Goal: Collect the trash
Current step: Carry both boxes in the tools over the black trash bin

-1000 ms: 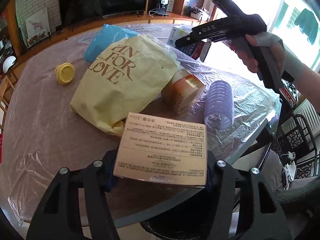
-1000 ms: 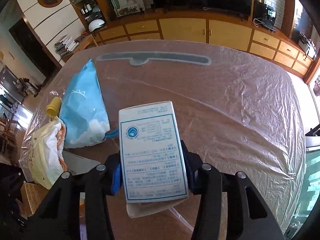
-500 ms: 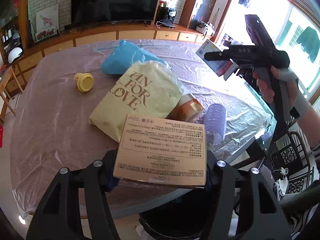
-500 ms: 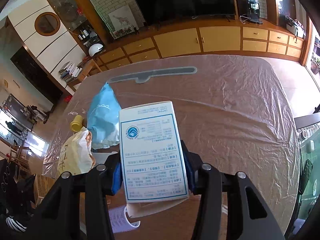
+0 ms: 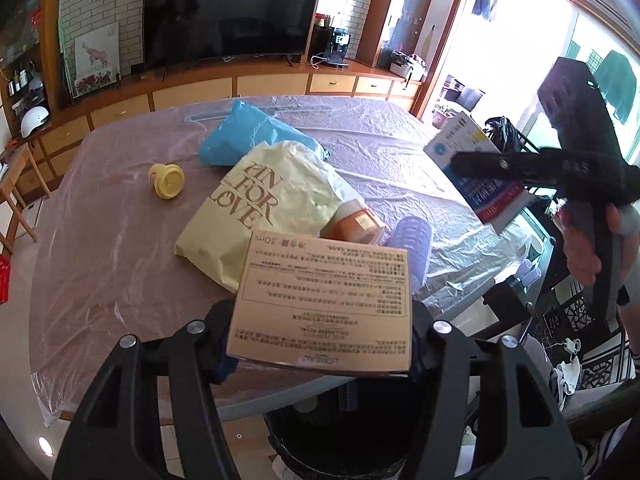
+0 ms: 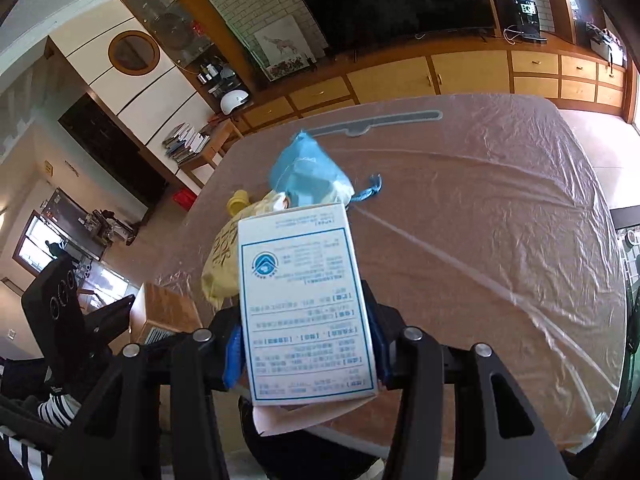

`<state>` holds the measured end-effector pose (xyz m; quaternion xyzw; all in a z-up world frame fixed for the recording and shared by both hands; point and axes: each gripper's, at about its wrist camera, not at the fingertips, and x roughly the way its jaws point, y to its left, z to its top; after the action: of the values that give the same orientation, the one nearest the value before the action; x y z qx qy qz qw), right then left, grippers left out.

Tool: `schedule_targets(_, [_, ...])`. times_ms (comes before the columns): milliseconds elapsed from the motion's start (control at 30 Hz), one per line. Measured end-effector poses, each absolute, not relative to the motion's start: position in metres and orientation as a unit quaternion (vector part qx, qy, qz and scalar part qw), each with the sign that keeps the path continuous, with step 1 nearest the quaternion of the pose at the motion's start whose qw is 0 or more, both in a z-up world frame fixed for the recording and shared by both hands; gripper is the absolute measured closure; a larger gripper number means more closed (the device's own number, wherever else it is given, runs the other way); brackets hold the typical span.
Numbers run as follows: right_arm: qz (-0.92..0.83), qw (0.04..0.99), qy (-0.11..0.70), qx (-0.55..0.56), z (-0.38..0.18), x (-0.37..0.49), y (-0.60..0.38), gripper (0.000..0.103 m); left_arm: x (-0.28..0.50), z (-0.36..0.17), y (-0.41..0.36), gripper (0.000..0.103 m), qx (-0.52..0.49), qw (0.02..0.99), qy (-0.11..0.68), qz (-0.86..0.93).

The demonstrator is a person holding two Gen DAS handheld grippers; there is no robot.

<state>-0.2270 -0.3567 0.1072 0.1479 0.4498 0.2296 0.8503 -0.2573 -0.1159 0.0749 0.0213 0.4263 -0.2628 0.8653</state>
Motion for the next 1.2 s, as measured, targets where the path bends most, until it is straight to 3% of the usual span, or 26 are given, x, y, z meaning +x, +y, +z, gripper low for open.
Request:
schedule_targets(567, [0.238, 0.826, 0.498, 0.112, 0.073, -0.335, -0.328, 0.055, -0.314, 0.050, -0.133, 0.042, 0.076, 0.843, 0.455, -0.276])
schedule_targets(1200, [0.197, 0.812, 0.549, 0.015, 0.021, -0.348, -0.297, 0.055, -0.346, 0.001, -0.146, 0.042, 0.121, 0.819, 0.497, -0.259])
